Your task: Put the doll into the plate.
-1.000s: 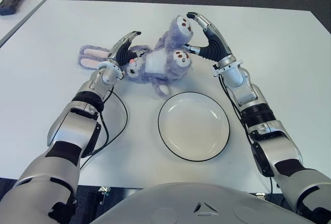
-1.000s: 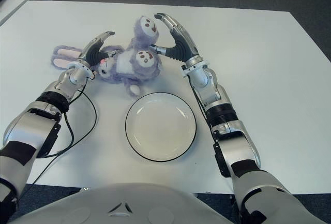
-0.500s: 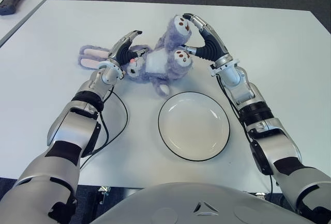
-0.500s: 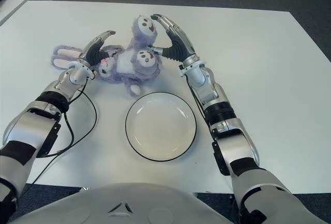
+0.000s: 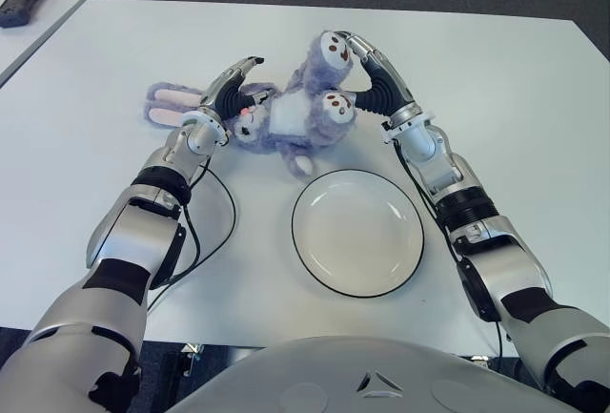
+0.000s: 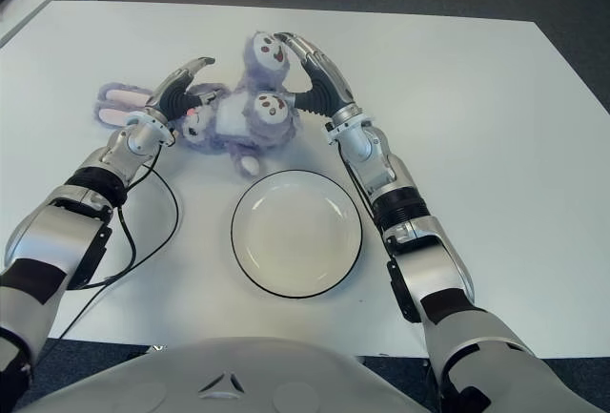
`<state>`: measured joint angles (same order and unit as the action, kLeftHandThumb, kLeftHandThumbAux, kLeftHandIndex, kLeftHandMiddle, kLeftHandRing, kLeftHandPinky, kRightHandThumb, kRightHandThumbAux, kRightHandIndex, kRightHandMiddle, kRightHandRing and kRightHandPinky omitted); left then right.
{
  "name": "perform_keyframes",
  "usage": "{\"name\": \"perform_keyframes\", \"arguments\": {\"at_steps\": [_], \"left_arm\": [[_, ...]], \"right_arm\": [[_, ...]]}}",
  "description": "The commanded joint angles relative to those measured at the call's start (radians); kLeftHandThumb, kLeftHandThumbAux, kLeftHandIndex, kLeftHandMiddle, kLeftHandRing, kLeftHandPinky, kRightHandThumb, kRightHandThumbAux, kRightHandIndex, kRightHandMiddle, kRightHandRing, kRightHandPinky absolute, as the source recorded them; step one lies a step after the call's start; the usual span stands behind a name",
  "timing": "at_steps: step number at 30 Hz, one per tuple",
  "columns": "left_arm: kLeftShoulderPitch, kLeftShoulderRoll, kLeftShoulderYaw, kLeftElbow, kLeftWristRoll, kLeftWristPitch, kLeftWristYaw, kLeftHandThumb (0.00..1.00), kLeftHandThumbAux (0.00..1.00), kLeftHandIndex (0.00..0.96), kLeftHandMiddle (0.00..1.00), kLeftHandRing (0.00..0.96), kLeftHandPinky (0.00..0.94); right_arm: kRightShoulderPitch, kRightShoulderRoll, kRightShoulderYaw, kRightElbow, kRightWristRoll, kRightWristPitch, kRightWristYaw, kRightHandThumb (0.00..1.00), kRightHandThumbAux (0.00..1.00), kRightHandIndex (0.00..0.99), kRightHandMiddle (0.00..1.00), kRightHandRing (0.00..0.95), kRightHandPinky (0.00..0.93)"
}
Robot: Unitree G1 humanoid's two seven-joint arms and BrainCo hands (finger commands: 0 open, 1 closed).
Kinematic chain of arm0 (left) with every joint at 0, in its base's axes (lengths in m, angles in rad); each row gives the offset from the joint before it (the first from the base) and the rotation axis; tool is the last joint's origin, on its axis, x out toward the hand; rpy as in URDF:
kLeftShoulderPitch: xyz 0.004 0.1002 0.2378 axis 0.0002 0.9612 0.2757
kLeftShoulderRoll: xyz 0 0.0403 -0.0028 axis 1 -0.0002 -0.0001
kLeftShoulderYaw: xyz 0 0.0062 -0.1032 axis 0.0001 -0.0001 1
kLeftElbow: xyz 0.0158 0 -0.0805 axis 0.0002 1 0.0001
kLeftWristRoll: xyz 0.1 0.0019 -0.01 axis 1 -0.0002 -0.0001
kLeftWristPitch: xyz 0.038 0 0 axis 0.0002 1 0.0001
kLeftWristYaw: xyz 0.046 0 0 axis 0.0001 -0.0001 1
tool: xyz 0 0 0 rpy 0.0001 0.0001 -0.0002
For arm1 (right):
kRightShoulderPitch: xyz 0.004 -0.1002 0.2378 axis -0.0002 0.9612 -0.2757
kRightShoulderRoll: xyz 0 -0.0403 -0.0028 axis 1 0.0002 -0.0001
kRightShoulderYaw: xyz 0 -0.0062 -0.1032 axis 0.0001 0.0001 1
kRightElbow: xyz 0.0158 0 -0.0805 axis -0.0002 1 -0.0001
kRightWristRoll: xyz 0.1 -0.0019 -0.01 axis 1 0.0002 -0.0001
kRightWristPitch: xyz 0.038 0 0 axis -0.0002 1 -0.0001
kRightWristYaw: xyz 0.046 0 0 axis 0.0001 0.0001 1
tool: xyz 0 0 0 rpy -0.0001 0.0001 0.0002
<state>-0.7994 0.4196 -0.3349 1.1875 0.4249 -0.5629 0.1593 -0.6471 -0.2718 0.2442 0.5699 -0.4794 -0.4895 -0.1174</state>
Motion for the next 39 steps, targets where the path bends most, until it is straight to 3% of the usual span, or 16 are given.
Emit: {"name": "perform_keyframes", "arguments": {"at_steps": [1, 21, 39], "left_arm": [[0.044, -0.024, -0.034, 0.023, 0.039, 0.012, -0.052, 0.346, 0.397, 0.0, 0.043, 0.054, 0.029], [0.025, -0.04, -0.046, 0.029, 0.046, -0.005, -0.044, 0.377, 0.347, 0.0, 0.055, 0.05, 0.041], [0.023, -0.066, -0.069, 0.042, 0.044, 0.015, -0.118, 0.38, 0.32, 0.013, 0.046, 0.055, 0.083]], "right_arm": [[-0.015, 0.011, 0.022, 0.023, -0.025, -0.005, -0.013, 0.154, 0.416, 0.047, 0.09, 0.083, 0.095], [-0.033, 0.046, 0.042, 0.066, -0.021, -0.022, -0.02, 0.172, 0.466, 0.039, 0.088, 0.082, 0.089], [-0.025, 0.068, 0.05, 0.048, -0.024, 0.006, -0.018, 0.175, 0.471, 0.039, 0.103, 0.103, 0.13]]}}
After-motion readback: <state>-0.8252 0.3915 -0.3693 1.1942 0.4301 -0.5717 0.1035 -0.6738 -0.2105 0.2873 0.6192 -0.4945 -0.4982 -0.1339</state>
